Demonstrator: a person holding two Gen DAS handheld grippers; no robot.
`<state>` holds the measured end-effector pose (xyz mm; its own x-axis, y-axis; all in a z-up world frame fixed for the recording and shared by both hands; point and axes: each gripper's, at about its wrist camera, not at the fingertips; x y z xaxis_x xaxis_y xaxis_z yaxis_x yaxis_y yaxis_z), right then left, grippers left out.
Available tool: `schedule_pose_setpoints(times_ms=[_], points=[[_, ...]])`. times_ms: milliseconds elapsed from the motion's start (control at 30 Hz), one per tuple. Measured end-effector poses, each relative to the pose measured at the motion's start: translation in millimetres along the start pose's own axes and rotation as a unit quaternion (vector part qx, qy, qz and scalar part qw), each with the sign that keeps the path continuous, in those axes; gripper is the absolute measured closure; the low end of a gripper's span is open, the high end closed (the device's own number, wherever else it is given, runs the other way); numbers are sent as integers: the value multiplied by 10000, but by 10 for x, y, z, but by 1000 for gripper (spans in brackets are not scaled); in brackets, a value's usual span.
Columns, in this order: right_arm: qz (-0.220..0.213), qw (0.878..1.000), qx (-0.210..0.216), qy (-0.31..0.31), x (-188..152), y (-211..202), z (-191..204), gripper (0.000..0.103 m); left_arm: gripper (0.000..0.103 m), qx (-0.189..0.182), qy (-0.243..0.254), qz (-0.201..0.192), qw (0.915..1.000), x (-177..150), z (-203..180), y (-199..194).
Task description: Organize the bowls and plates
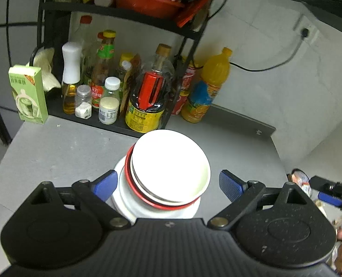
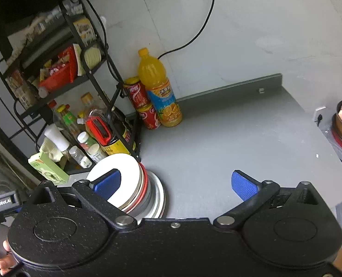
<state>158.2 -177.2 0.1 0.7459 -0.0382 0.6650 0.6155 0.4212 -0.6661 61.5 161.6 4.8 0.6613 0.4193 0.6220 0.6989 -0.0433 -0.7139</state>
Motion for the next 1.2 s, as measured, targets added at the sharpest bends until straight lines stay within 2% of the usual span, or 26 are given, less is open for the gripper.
schedule_pose_setpoints(times_ms=[333, 533, 767, 1200], points=[[-321, 9992, -201, 81, -346, -566, 137, 0, 5, -149, 336, 71, 9993, -282, -89, -423], [-386, 9990, -242, 18, -547, -788, 249, 0, 1, -229, 552, -58, 9982, -426, -182, -677], [-423, 9976, -543, -106, -751, -969, 335, 0, 1, -281, 735, -51, 9969, -593, -215, -856], [-360, 9962, -729, -312, -1005, -1160, 458, 0, 1, -195, 893, -126, 9957, -843, -178, -1078]])
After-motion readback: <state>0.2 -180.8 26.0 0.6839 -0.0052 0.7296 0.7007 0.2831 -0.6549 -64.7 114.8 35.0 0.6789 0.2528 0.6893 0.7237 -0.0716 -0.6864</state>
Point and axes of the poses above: each gripper's, at about its wrist camera, not at the fingertips, and y roughly the way its jaws point, z to its left, x to its top, and after that the axes turned 3 degrees about z, right-handed
